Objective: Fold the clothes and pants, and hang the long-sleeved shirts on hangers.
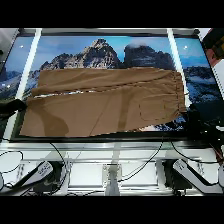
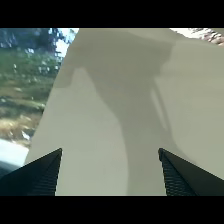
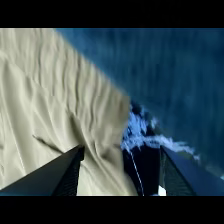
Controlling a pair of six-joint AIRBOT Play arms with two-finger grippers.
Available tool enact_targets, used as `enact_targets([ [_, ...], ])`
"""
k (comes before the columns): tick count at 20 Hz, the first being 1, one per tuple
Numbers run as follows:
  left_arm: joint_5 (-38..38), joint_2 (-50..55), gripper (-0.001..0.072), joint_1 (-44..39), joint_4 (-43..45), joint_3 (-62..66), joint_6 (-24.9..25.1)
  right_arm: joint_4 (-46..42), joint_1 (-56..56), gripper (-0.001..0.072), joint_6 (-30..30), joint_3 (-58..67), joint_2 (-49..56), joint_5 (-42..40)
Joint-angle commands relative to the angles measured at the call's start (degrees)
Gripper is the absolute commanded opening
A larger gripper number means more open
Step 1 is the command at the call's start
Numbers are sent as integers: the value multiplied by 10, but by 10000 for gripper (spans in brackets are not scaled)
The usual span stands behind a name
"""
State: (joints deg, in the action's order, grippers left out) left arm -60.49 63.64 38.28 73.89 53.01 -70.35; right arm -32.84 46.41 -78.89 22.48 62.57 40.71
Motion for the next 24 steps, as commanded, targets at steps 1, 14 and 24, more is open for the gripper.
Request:
enact_targets([
  [1,-27,15,697,15,2,-15,-32,62,0,554,51,-1,31,-38],
  [14,-83,22,698,165,-22,-86,-59,43,-69,271,65,41,60,-90],
  [24,0,21,697,207,-52,-151,-53,46,-70,29,59,41,58,-86],
])
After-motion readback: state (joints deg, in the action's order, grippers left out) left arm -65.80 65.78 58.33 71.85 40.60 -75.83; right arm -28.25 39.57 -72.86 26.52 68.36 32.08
